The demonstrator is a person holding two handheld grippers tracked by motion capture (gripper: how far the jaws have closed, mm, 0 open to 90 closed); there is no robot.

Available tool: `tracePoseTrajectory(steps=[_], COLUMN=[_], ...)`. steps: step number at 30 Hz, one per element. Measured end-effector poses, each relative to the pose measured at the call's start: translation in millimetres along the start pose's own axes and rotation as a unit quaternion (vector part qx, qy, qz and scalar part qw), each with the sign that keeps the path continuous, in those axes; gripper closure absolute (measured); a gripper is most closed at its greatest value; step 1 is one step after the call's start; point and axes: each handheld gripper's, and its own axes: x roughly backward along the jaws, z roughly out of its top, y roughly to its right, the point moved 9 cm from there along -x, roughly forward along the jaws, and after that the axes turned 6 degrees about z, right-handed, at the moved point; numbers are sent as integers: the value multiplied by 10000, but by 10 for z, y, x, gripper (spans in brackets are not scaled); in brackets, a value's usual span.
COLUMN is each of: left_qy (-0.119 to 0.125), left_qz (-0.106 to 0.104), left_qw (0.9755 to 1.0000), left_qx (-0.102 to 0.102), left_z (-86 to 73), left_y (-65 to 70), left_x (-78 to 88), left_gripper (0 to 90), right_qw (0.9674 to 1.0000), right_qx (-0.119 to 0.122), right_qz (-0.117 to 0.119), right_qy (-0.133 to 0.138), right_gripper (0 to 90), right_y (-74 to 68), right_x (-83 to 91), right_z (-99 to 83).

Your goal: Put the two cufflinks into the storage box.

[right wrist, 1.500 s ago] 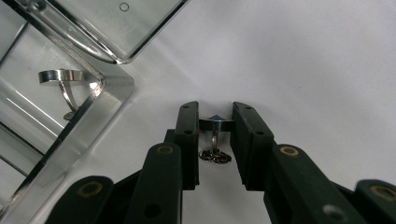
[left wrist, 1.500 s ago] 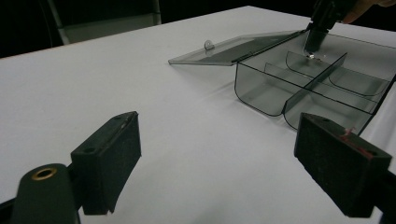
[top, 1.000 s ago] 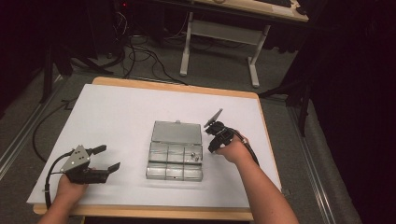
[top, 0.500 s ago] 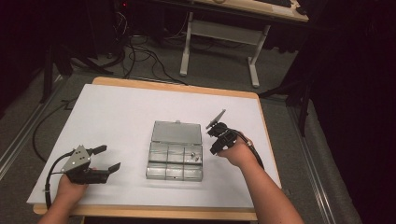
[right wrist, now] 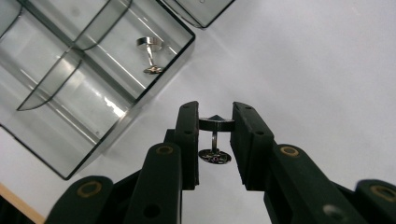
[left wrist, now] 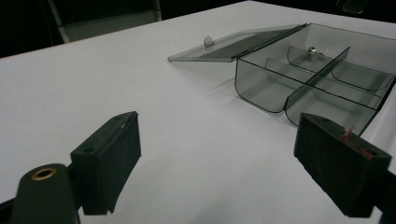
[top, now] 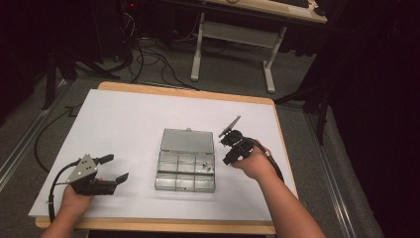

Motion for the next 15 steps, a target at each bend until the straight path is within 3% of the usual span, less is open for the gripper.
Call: tracePoseTrajectory(steps=[15], left_qy=[-1], left_qz=[-13], left_qw=[10000], left_qx=[-1], left_z=[0], left_y=[1], left_x=[2], left_gripper=[153], right_qw=[9994], right_qx=[327], right_qz=[94], right_qy=[-14], right_gripper=[737], right_y=[-228], right_x=[6], right_z=[125])
